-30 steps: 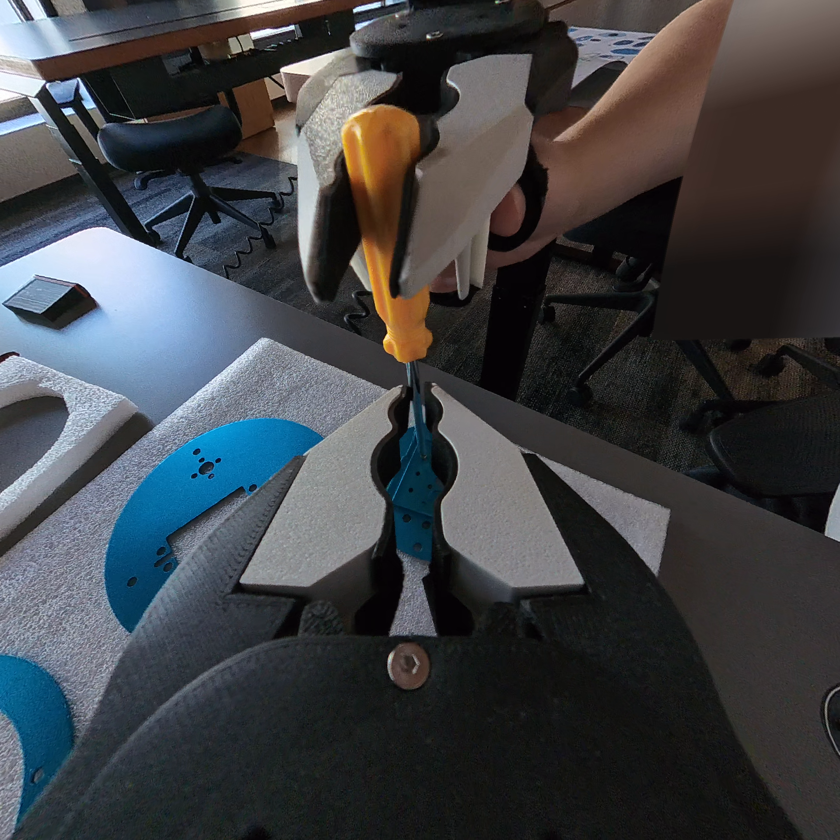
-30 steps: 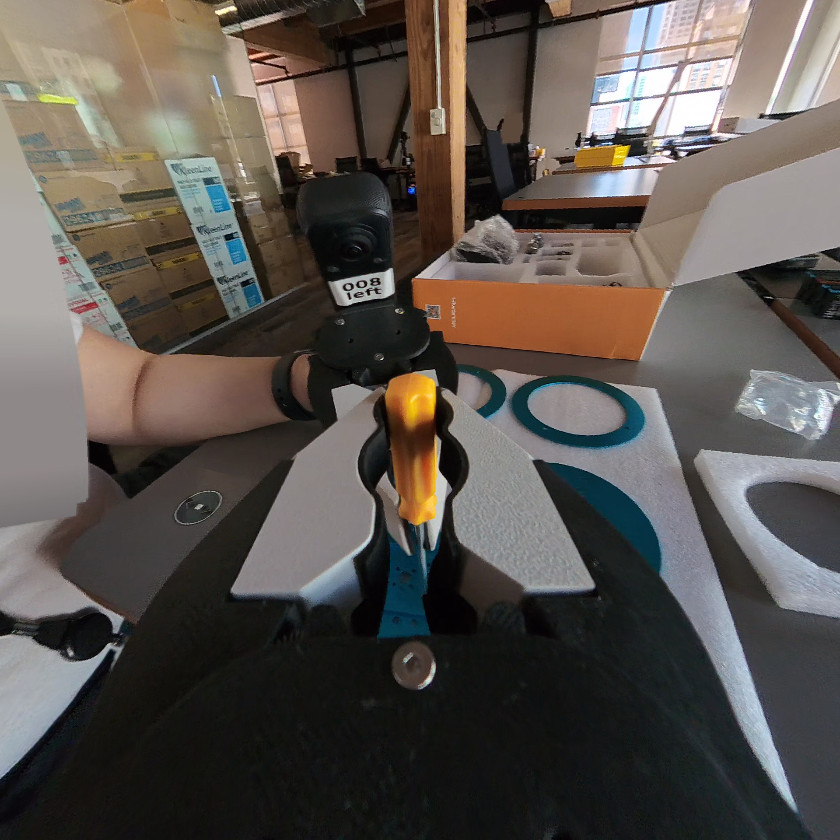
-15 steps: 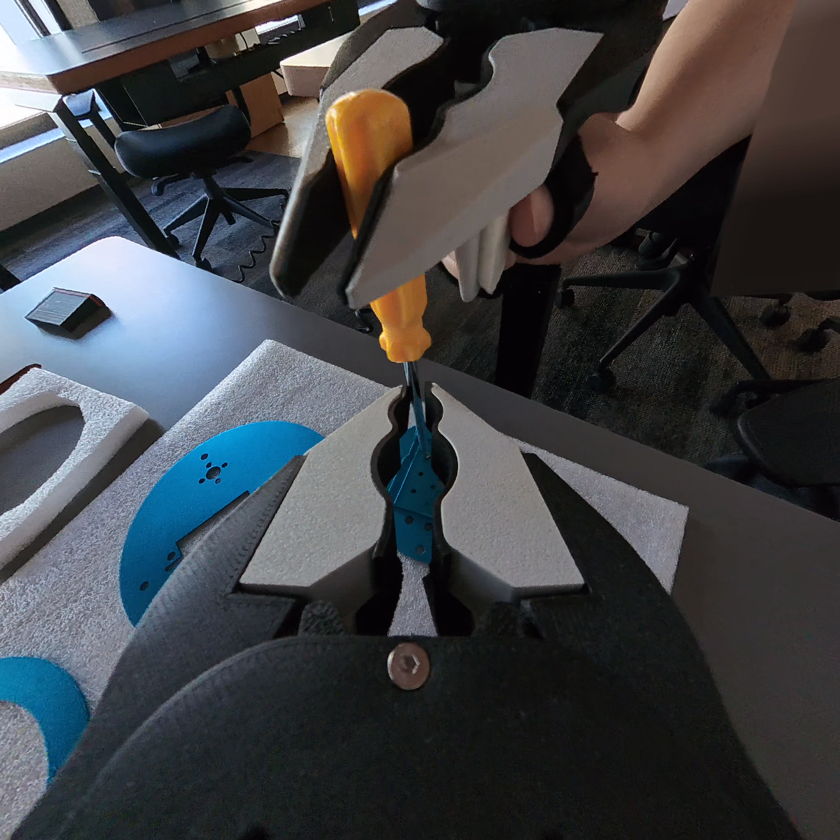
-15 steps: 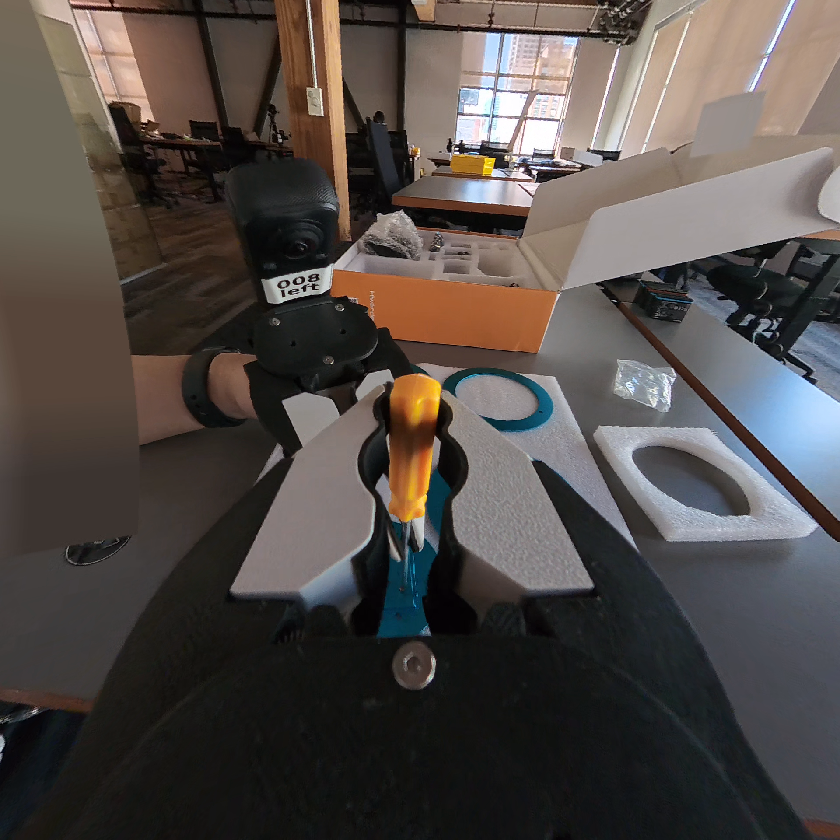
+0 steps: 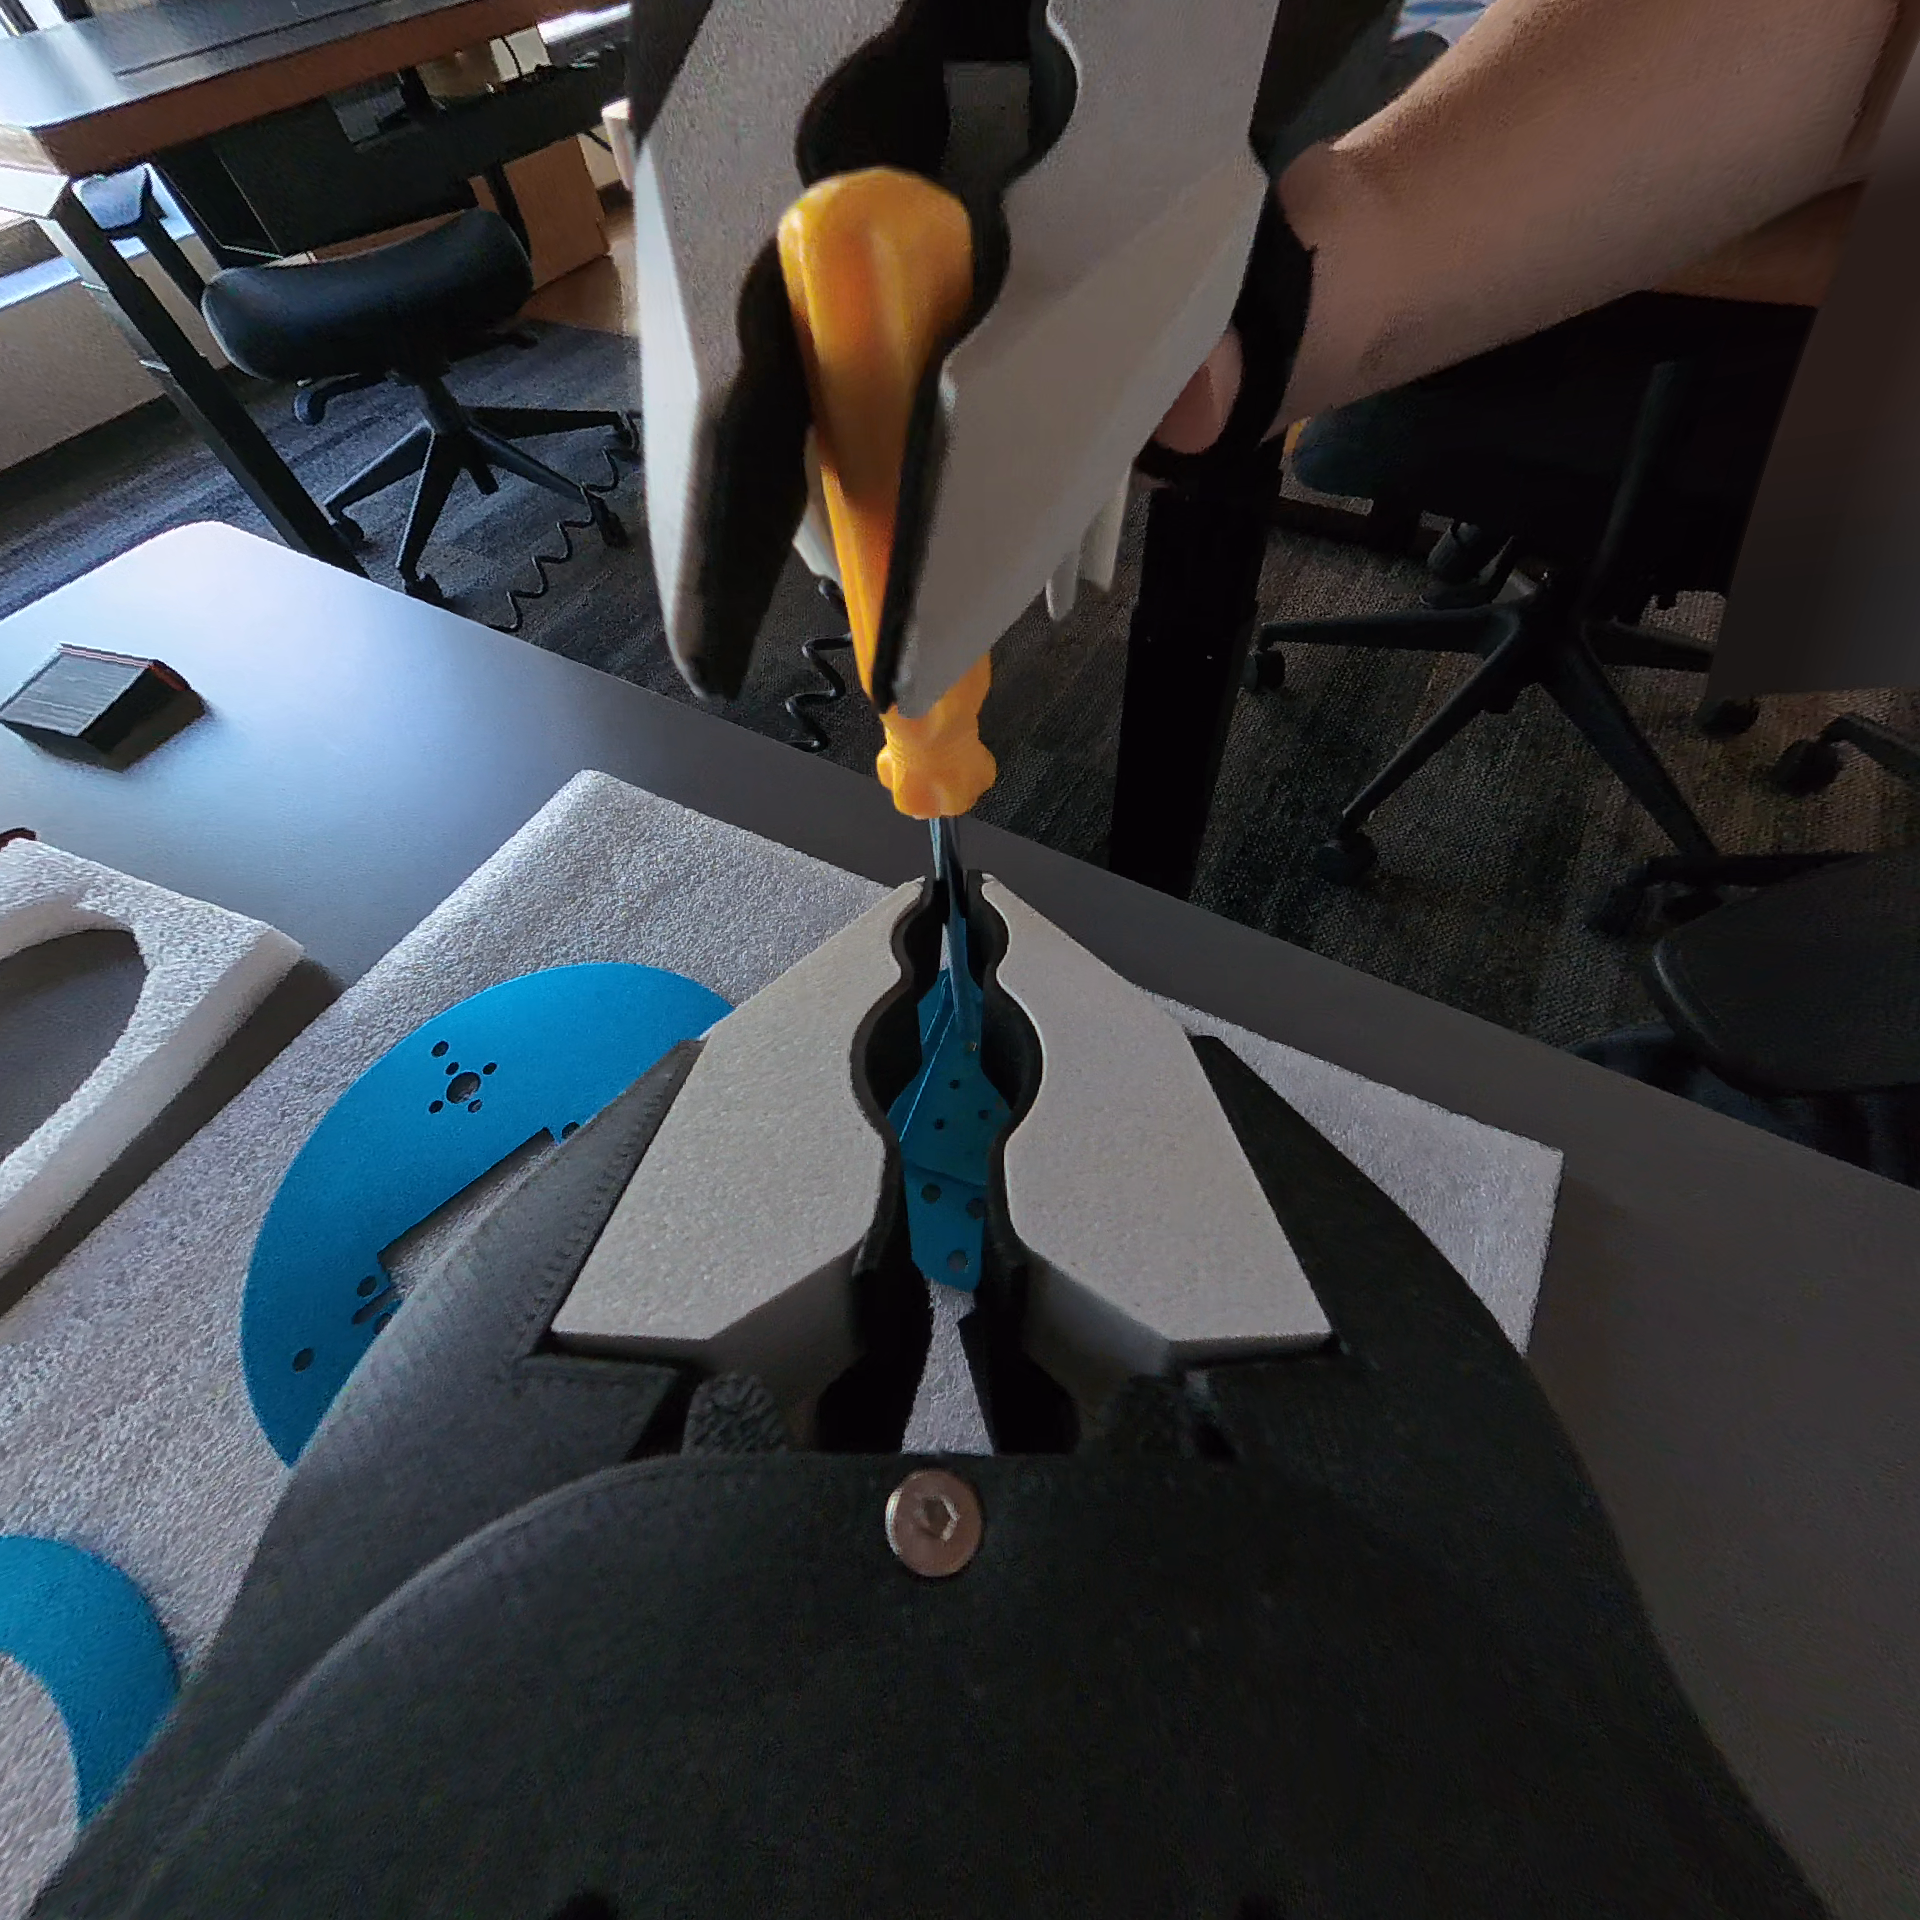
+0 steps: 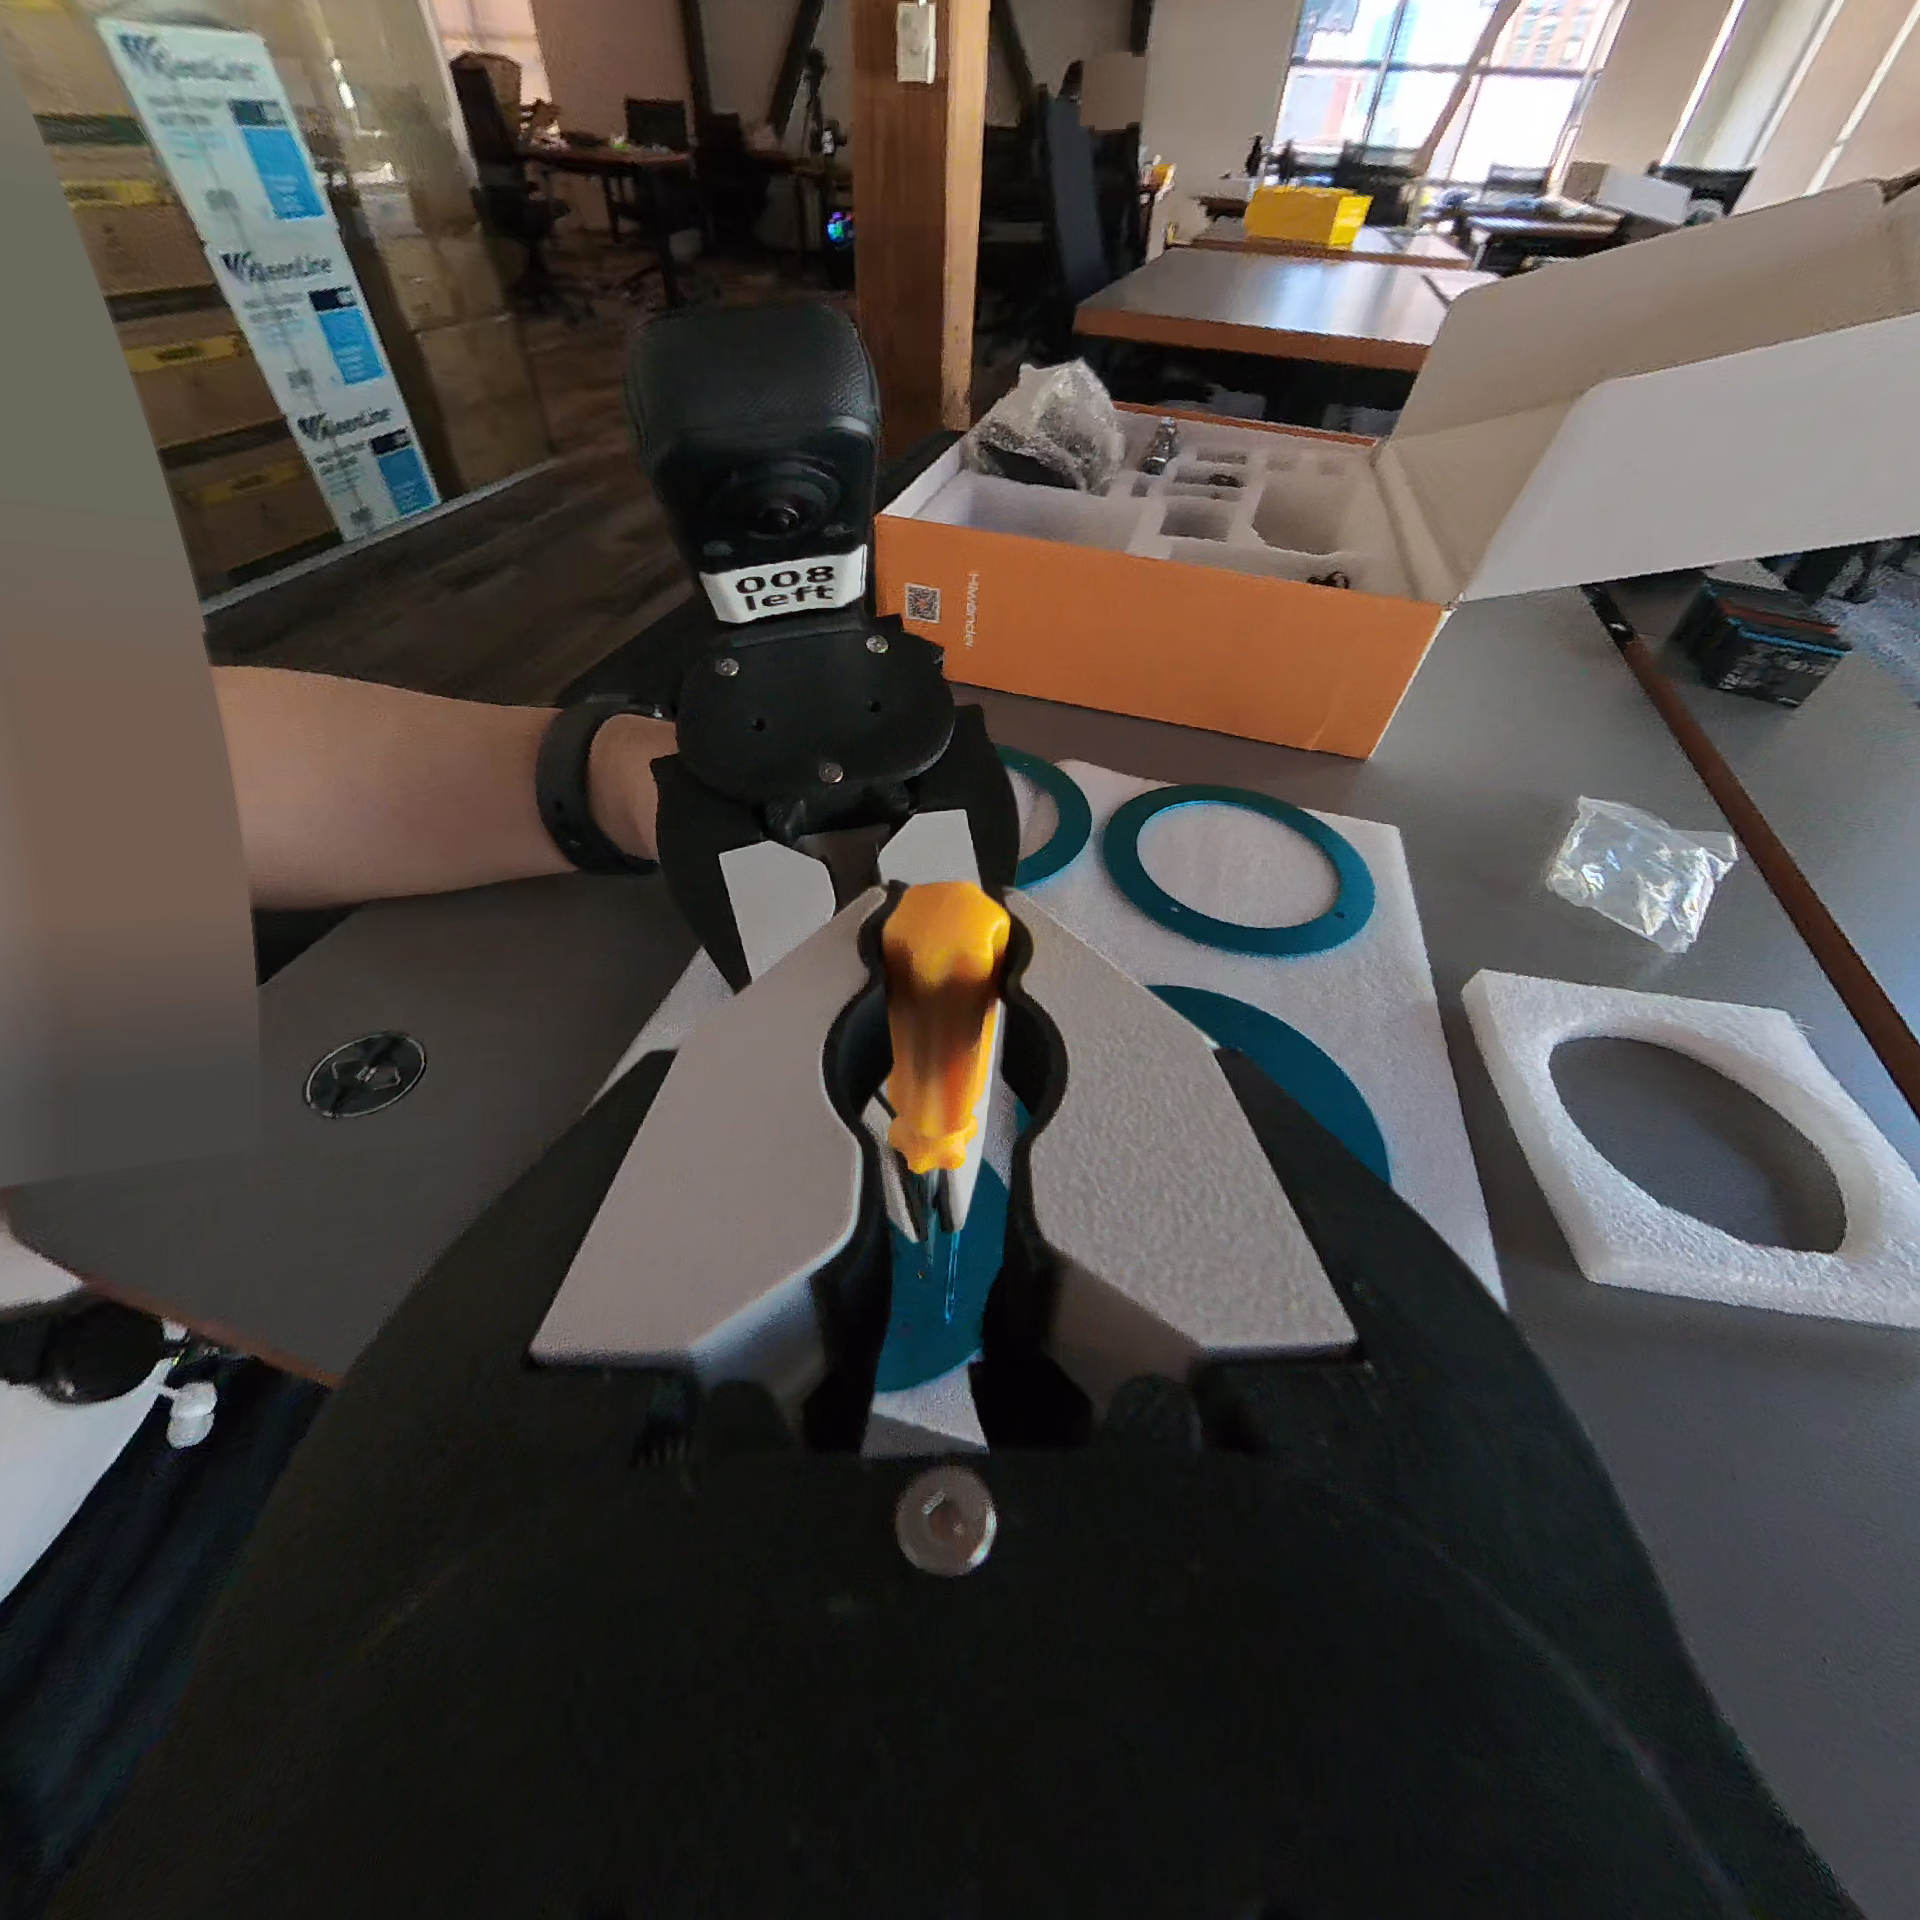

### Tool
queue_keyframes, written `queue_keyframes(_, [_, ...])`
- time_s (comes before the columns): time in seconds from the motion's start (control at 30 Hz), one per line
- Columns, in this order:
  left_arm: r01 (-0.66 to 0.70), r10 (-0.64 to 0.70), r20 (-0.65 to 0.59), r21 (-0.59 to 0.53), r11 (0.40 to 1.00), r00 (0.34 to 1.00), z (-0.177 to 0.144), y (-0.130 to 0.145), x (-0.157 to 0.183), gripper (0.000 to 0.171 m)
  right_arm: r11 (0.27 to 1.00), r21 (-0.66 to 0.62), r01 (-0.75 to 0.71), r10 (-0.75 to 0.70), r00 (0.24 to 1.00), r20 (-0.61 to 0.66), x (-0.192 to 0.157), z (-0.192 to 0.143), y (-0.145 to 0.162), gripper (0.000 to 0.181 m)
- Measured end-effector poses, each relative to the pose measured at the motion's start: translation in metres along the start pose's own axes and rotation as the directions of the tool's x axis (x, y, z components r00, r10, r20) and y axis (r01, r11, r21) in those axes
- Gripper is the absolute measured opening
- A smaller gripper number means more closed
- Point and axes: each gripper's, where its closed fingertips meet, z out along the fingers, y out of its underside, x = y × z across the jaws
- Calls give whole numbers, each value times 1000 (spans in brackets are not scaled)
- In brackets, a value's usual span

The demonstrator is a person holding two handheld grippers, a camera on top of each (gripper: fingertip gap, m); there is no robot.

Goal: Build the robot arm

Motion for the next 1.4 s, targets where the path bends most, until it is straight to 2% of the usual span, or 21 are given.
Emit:
queue_keyframes(0.17, [-17, 17, 0, 0, 1000, 1000, 1, 0, 2, 3, 999, -46, 13, -6, 989, 147, -9, -5, -4, 27])
queue_keyframes(0.37, [-21, 21, 5, 2, 1000, 1000, 2, -1, 1, 3, 992, -86, 94, -75, 976, 204, -13, -14, -4, 23])
queue_keyframes(0.57, [-19, 19, 4, 2, 1000, 1000, 2, -1, 1, 3, 982, -146, 120, -93, 980, 177, -9, -13, 0, 17])
queue_keyframes(0.87, [-17, 17, 15, 6, 1000, 1000, 1, 0, -1, 2, 936, -331, 117, -76, 988, 134, -5, -6, 3, 17])
queue_keyframes(1.07, [-23, 23, 18, 5, 1000, 1000, 1, 0, -1, 3, 930, -353, 98, -63, 992, 109, -5, -6, 4, 17])
queue_keyframes(1.23, [-20, 20, 23, 3, 1000, 1000, 1, 0, -2, 3, 916, -395, 66, -65, 998, 16, 0, -5, 5, 17])
queue_keyframes(1.4, [-23, 22, 30, 0, 1000, 999, 1, 0, -3, 3, 910, -414, -24, -42, 988, -149, 7, -5, 5, 17])
